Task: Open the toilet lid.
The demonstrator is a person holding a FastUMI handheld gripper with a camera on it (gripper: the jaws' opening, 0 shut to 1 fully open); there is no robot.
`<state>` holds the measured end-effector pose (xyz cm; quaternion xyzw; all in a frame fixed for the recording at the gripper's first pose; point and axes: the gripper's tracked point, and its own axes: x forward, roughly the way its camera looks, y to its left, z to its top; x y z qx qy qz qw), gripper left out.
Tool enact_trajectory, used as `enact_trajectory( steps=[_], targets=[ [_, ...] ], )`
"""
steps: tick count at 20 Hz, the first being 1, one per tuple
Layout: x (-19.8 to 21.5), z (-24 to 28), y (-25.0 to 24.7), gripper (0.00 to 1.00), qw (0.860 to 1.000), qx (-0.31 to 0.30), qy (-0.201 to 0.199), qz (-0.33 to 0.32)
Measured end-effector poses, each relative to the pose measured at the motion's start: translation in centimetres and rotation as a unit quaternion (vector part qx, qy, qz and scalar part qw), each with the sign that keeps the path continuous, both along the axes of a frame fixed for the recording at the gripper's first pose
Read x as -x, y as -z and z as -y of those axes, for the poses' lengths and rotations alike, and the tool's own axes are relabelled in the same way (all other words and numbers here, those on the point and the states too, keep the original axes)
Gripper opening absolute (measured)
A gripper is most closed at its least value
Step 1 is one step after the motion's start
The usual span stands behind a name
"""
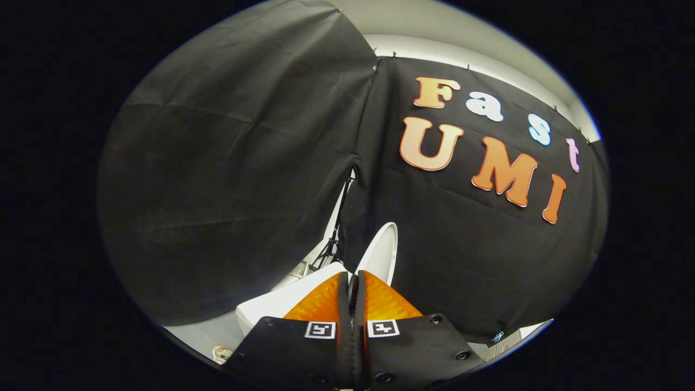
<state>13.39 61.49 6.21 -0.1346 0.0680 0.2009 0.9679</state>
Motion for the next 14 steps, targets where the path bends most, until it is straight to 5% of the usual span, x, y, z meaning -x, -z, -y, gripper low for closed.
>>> enact_trajectory(
  steps=[8, 14],
  targets=[
    [0.0, 1.1, -0.1, 0.11, 1.0, -0.018, 0.023, 0.007],
    [0.6, 3.1, -0.9, 0.58, 0.997, -0.076, -0.016, -0.021]
  ],
)
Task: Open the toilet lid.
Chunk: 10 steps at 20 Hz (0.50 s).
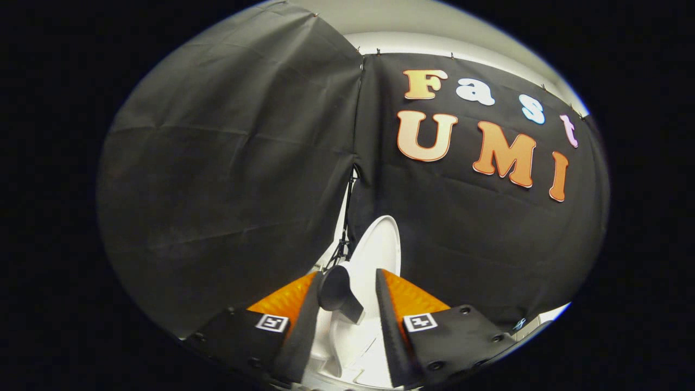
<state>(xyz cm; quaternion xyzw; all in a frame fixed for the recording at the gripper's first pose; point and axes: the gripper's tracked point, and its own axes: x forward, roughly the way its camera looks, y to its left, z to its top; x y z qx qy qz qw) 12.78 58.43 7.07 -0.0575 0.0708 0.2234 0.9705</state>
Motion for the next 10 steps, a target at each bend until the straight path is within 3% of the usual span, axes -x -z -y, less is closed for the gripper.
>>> enact_trajectory(
  steps=[5, 10],
  targets=[
    [1.2, 4.2, -3.1, 0.96, 0.998, -0.049, -0.044, 0.021],
    [0.2, 14.9, -6.7, 0.96, 0.996, -0.071, -0.008, 0.055]
  ],
)
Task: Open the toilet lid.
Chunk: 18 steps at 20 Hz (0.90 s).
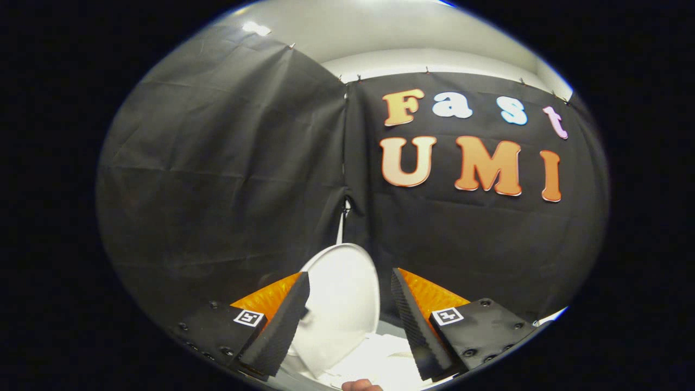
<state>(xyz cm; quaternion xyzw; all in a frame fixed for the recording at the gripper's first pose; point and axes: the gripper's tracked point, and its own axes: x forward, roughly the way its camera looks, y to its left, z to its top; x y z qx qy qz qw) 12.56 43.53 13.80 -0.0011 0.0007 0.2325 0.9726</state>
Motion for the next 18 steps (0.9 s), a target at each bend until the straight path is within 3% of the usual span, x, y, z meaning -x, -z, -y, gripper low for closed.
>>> enact_trajectory(
  steps=[5, 11, 18],
  targets=[
    [-1.8, 12.7, -0.1, 0.97, 0.998, -0.016, 0.063, -0.004],
    [-1.8, 27.8, 3.3, 0.97, 0.987, -0.007, 0.161, -0.027],
    [2.4, 37.6, 9.7, 0.97, 0.974, 0.044, 0.213, -0.06]
  ],
)
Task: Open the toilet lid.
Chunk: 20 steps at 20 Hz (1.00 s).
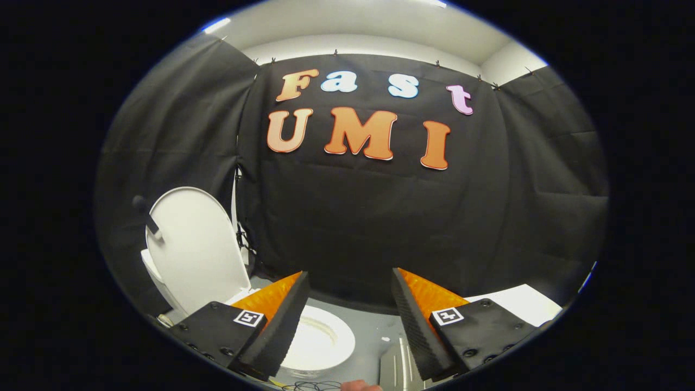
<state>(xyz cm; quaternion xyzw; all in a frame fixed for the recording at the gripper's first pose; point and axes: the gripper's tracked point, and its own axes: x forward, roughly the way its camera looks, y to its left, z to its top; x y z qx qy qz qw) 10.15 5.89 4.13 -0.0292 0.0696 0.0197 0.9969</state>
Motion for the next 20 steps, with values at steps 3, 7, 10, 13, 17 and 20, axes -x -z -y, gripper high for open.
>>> enact_trajectory(
  steps=[3, 7, 10, 13, 17, 20],
  targets=[
    [1.5, 1.7, 1.8, 0.97, 1.0, -0.001, 0.005, -0.005],
    [3.3, 3.1, 4.3, 0.97, 1.0, -0.014, 0.019, -0.018],
    [4.5, 4.0, 6.3, 0.97, 0.999, -0.033, 0.023, -0.031],
    [5.4, 5.3, 7.5, 0.97, 0.998, -0.028, 0.037, -0.03],
    [6.4, 6.7, 9.1, 0.97, 0.997, -0.035, 0.06, -0.024],
    [6.7, 7.4, 9.6, 0.97, 0.997, -0.041, 0.067, -0.027]
  ],
)
